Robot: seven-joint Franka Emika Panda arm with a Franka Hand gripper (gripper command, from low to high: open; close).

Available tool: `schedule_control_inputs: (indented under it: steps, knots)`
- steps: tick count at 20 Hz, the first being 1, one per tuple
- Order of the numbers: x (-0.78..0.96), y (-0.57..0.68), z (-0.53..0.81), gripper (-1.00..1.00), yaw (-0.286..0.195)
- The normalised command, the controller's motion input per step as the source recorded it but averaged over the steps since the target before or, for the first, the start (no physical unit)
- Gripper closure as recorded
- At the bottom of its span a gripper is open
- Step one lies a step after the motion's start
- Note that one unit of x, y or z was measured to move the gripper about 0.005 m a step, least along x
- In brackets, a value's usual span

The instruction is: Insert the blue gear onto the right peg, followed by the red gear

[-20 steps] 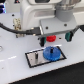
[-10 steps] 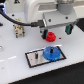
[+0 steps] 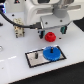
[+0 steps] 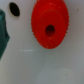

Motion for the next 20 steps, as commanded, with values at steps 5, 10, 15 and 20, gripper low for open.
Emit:
schedule_control_inputs:
  steps: [5,10,15,20]
  knots:
    - [-0.3,0.02,-0.32,-1.0,0.0]
    - [-0.21,0.02,-0.19,1.0,0.0]
    - [-0.08,0.0,-0.04,1.0,0.0]
    - [-0.01,0.01,0.0,1.0,0.0]
